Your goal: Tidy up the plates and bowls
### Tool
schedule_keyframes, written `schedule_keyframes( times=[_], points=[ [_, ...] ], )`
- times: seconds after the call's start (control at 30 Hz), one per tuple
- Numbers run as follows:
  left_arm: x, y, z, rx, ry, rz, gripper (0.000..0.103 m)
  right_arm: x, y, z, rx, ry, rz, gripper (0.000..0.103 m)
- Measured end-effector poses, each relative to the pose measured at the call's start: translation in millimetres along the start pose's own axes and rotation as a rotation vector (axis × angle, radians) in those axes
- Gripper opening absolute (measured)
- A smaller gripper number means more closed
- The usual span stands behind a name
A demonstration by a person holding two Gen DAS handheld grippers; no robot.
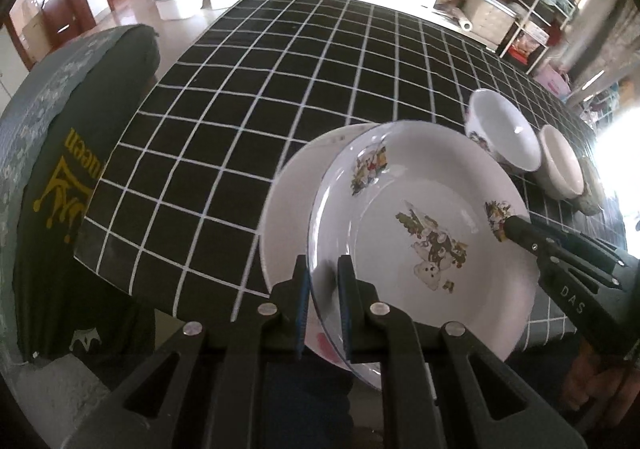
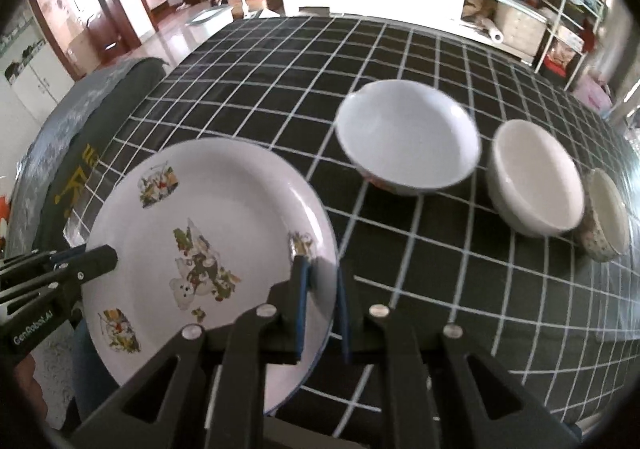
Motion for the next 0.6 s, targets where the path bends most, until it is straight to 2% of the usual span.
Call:
schedule_keyframes(
  times=[0.27,0.6],
  points=[
    [4.0,-12.4,11.9,0.025,-0.005,-0.006,0.011,2.8,-13.7,13.1,-0.015,-0.024,-0.036,0.018],
    [7.5,-13.1,18.7,0.010,0.003,-0.023,0.011,-2.0,-13.2,21.4,-0.017,-0.047,-0.036,0.019]
  ],
)
Point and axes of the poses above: each gripper's, at about its wrist camera, not at the fingertips, and z roughly the way its jaws point, y to its right, x to its top, the point moved 2 cm from there along z, roughly the way its jaws point, and after that the axes turned 2 degrees about -z, right-handed, at the moved point
